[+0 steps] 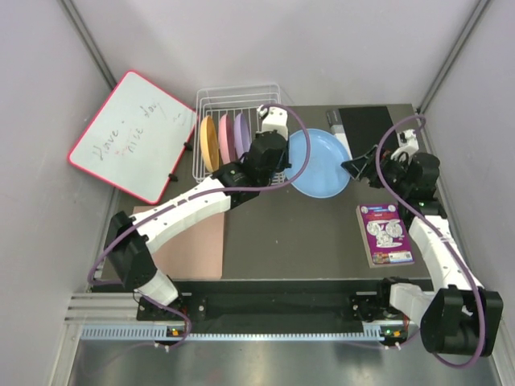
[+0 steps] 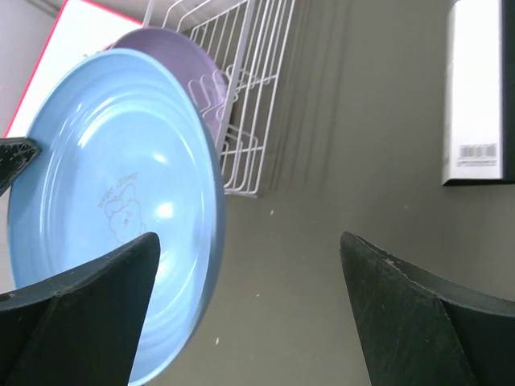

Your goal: Unload the plates from the dish rack

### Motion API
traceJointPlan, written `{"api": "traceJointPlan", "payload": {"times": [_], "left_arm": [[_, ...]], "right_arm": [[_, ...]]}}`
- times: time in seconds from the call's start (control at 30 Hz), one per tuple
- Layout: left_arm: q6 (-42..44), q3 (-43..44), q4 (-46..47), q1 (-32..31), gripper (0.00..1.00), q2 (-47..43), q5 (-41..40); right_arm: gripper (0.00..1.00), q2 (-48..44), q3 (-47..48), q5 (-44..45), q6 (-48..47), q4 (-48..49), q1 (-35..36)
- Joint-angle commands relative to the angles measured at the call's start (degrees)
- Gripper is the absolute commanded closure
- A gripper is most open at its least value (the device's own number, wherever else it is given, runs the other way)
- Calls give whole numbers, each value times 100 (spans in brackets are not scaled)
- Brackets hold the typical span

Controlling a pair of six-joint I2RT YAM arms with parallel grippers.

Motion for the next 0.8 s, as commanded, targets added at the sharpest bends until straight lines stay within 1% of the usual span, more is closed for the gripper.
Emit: {"api": "traceJointPlan", "payload": {"times": [0.0,0.07,0.1,0.17,0.2,0.23,0.27,0.3,0.37,0.4,0.43,0.47,0.5,0.53,0.57,0.6,0.63,0.77], "left_arm": [[-279,-41,578,0,100,36,256],[-314,-58,657,0,100,89,327],[-314,-58,692,0,100,124,397],[-340,-102,728,0,100,133,494],[-349,-128,824,0,100,133,538],[-367,-146,851,0,100,133,591],[-367,-199,860,0,100,124,591],[-367,-225,868,0,100,115,591],[-280,-322,956,0,100,80,600],[-244,-366,1061,0,97,45,609],[-209,-401,1071,9,84,19,626],[-130,-471,1071,9,50,-8,522],[-103,-515,1053,18,36,-60,451],[-68,-559,1053,27,25,-95,355],[-24,-655,1036,88,7,-139,206],[2,-726,1044,123,2,-227,135],[37,-787,1062,176,1,-271,91],[178,-1183,1246,658,1,-552,99]], "right_arm": [[9,212,-6,-650,108,466,-47],[14,265,-59,-861,177,641,-47],[19,291,-85,-906,221,711,-47],[25,344,-147,-1098,292,939,-47],[39,405,-155,-1143,336,976,-47],[51,441,-147,-1187,336,1011,-47],[66,458,-147,-1213,362,1011,-47],[98,441,-164,-1170,388,1002,-65],[100,406,-191,-1135,380,967,-108],[100,354,-191,-1108,336,906,-126],[100,310,-173,-1047,275,618,-196],[100,248,-147,-803,205,424,-240],[100,108,-138,-679,65,266,-284],[100,37,-103,-564,-32,-145,-354],[100,-16,-68,-267,-129,-436,-398],[100,-103,-33,-108,-365,-700,-416],[100,-130,20,129,-480,-1138,-451],[100,-227,-41,447,-824,-1730,-487]]}}
